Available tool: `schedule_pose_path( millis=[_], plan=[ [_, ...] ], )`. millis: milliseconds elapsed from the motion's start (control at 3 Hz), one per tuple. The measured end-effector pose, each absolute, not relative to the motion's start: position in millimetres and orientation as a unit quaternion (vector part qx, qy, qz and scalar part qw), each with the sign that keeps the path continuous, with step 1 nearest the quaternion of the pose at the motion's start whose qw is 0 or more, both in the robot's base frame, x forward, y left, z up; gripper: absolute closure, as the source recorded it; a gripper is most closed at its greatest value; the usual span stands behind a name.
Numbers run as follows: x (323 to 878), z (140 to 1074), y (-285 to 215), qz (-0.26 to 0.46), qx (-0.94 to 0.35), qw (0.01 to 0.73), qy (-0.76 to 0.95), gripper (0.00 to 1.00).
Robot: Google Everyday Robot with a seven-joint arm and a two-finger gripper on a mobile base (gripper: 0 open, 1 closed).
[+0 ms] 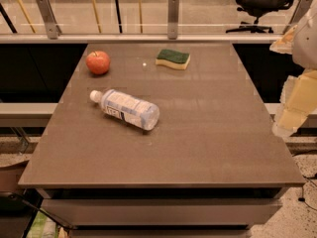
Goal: Place blue plastic bottle upright
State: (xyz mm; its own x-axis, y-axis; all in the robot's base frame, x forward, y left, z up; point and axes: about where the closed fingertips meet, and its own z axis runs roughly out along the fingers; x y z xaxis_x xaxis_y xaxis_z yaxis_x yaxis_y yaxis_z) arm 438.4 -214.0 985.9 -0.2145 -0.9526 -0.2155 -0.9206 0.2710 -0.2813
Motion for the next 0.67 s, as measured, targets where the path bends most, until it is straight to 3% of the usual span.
schedule_pose_path(
  millis=[667],
  plan=[
    [439.9,991.7,-210.3,-0.035,-0.591,0.183,0.785,0.0]
  ],
)
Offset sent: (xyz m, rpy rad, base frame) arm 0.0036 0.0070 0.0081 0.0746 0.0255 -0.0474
